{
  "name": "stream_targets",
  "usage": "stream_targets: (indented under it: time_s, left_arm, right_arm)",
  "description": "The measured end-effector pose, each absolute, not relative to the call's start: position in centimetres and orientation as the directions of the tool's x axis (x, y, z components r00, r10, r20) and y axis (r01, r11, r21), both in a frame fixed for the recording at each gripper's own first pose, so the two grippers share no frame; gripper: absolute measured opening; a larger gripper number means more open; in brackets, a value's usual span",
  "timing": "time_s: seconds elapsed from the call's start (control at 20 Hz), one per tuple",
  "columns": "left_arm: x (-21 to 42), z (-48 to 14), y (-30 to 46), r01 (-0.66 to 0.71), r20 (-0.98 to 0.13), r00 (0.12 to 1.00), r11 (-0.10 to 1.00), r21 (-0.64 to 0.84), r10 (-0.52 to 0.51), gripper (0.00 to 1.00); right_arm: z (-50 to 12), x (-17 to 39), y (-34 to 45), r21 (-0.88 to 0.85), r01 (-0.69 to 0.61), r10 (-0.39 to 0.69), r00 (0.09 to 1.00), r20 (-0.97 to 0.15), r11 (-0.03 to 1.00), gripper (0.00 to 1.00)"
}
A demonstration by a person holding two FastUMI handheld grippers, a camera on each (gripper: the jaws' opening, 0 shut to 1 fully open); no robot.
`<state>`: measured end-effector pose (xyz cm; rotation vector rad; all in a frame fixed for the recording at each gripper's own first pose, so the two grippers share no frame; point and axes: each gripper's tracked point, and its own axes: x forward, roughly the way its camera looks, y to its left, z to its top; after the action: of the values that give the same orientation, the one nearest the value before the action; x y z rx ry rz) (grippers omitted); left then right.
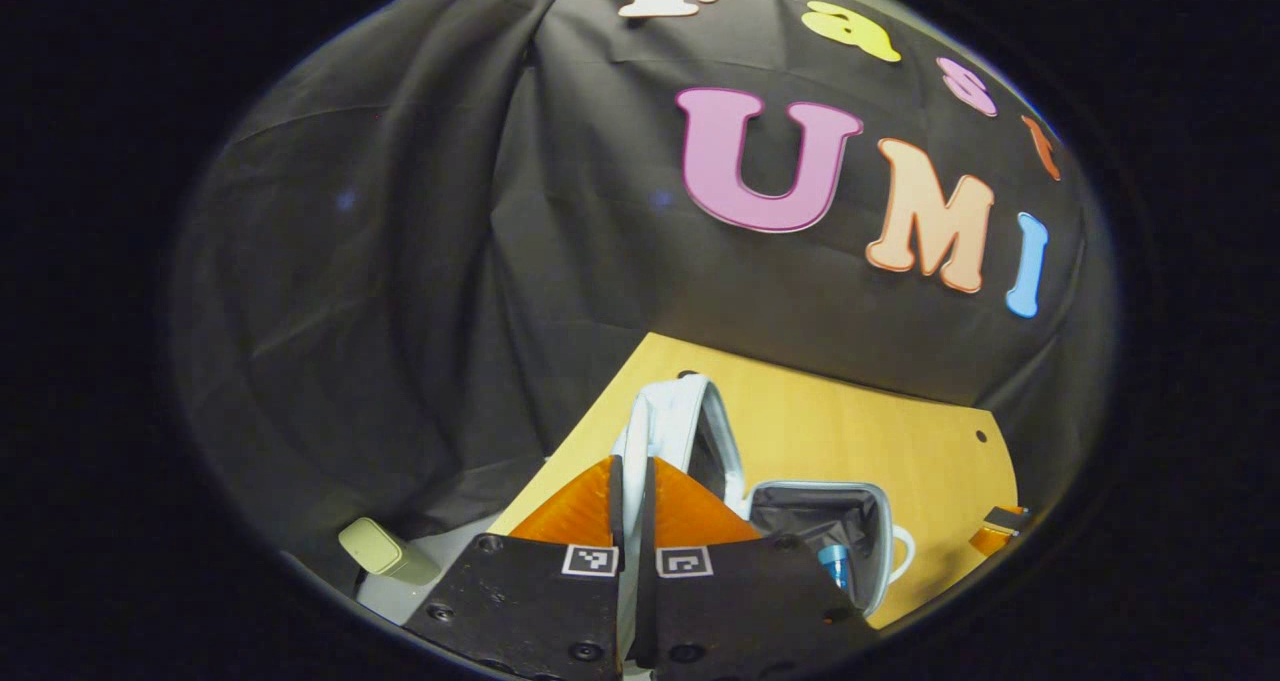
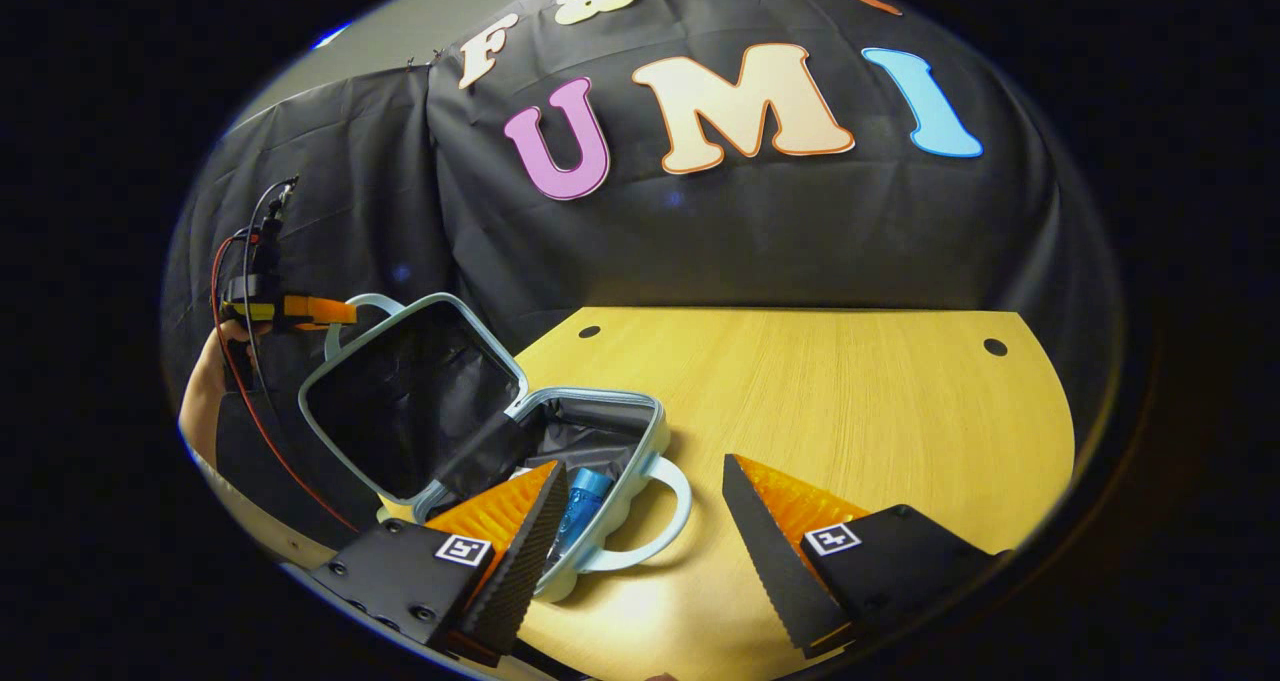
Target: First open the suitcase, pack the skin care products into it, and then close the suitcase.
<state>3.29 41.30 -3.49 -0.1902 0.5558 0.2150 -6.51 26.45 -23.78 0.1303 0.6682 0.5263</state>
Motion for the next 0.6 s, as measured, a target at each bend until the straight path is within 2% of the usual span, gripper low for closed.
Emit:
stream_targets:
  time_s: [0.25, 0.6]
  left_arm:
    - [4.2, -0.9, 32.4, -0.086, -0.493, 0.870, 0.985, -0.147, 0.002, 0.00]
    - [5.3, -1.4, 21.3, 0.096, -0.496, 0.842, 0.964, -0.249, -0.212, 0.00]
  right_arm:
    - [-23.1, -6.9, 24.7, 0.291, -0.428, 0.516, 0.660, -0.546, 0.855, 0.98]
    - [-22.4, -6.9, 21.5, 0.301, -0.400, 0.501, 0.682, -0.532, 0.865, 0.98]
